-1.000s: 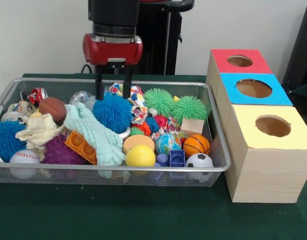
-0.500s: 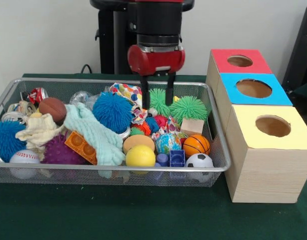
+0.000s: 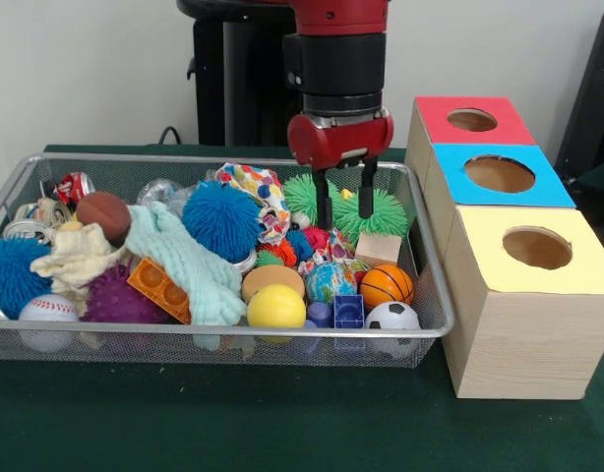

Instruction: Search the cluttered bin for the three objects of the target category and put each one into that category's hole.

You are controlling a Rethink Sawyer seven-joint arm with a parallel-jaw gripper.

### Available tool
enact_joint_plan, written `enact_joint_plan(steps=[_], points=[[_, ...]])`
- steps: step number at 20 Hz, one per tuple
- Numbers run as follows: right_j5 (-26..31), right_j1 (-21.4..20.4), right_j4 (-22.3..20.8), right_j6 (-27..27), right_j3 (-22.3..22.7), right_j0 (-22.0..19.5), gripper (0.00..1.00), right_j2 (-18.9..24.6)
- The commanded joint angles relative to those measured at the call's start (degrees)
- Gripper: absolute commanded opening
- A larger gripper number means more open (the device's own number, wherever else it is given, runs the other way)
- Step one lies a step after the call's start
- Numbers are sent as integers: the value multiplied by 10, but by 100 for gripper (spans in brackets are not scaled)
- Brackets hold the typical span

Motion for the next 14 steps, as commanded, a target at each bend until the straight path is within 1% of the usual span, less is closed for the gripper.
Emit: enact_joint_plan(steps=[1, 3, 4, 6, 8, 11, 14], points=[[28, 36, 38, 103, 40, 12, 100, -33], [52, 37, 63, 106, 48, 9, 100, -35], [65, 39, 76, 100, 57, 4, 100, -30], [102, 44, 110, 82, 83, -16, 100, -6], [111, 48, 124, 72, 89, -18, 100, -1], [99, 60, 135, 68, 92, -19, 100, 0], [83, 78, 138, 65, 84, -17, 100, -3]])
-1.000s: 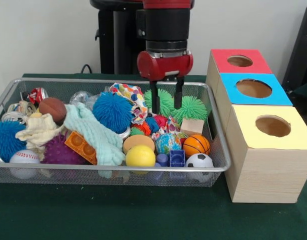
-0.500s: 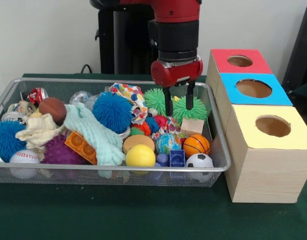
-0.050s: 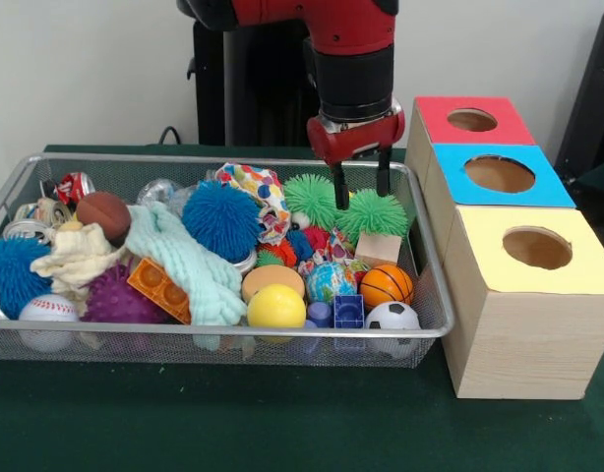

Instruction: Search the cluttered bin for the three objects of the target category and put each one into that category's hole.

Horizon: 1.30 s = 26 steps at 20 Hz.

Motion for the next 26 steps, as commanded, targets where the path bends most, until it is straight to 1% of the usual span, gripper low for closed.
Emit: enact_joint_plan(steps=[1, 4, 7, 10, 11, 13, 16, 19, 22, 25, 26], points=[[37, 53, 33, 64, 24, -14, 100, 7], [22, 75, 31, 56, 13, -17, 100, 13], [-1, 91, 16, 49, 2, -16, 100, 12], [-26, 108, -2, 51, -13, -7, 100, -2], [-26, 109, -5, 52, -15, -5, 100, -5], [-37, 125, -13, 56, -29, 4, 100, -19], [-46, 141, -20, 55, -37, 5, 100, -28], [-63, 144, -27, 60, -40, 12, 100, -38], [-87, 143, -34, 71, -52, 31, 100, -59], [-114, 139, -33, 73, -59, 38, 100, -67], [-138, 138, -22, 81, -55, 37, 0, -68]])
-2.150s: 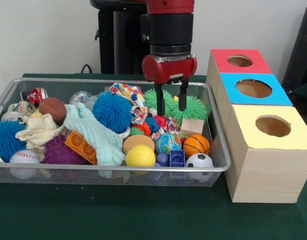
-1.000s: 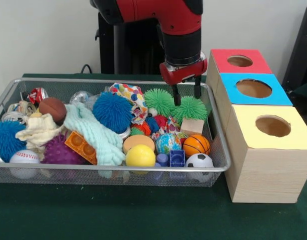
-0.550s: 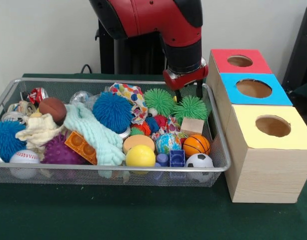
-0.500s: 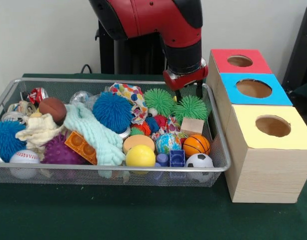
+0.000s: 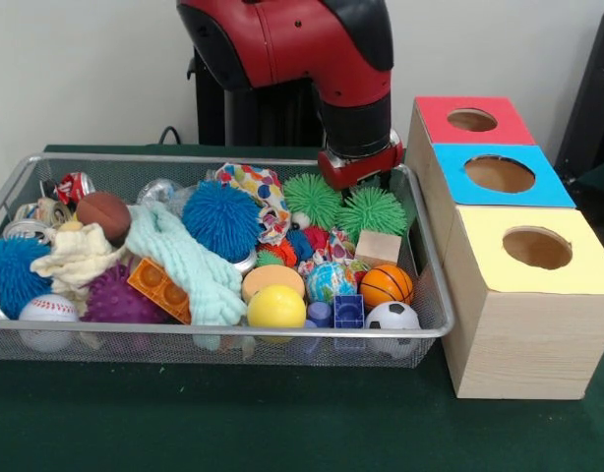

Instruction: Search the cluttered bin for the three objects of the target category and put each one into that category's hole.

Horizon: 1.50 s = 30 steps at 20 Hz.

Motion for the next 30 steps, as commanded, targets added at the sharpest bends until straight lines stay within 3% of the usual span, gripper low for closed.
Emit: enact_joint_plan(steps=[1, 3, 5, 10, 19, 26, 30], points=[[-71, 30, -14, 88, -57, 12, 0, -25], [-86, 29, -11, 90, -56, 9, 0, -25], [-73, 19, -32, 56, -61, 12, 0, -22], [-57, -15, -4, 68, -18, -19, 0, -9], [-48, -53, 4, 63, -9, -51, 0, 6], [0, -94, 10, 34, 14, -92, 0, 34], [17, -97, 11, 21, 8, -115, 0, 41]])
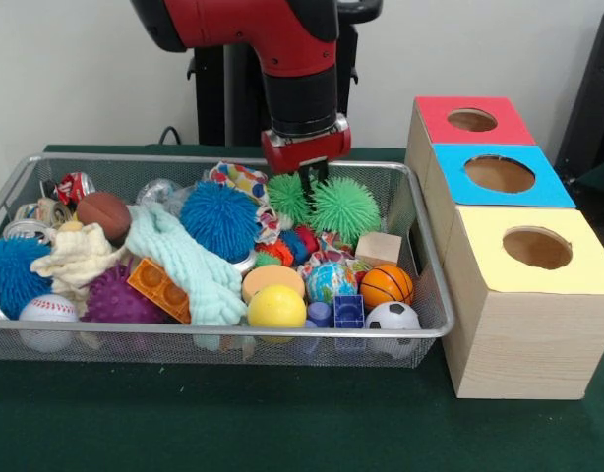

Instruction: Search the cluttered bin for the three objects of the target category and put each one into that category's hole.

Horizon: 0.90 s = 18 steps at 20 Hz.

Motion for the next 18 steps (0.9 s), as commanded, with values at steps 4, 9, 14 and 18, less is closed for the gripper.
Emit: enact_joint_plan(steps=[4, 9, 14, 18], points=[[76, -36, 9, 0, -30, -76, 0, 59], [88, -32, -6, -17, -41, -100, 0, 67], [93, -27, -14, -19, -54, -109, 0, 65], [93, -24, -18, -14, -59, -109, 0, 60]])
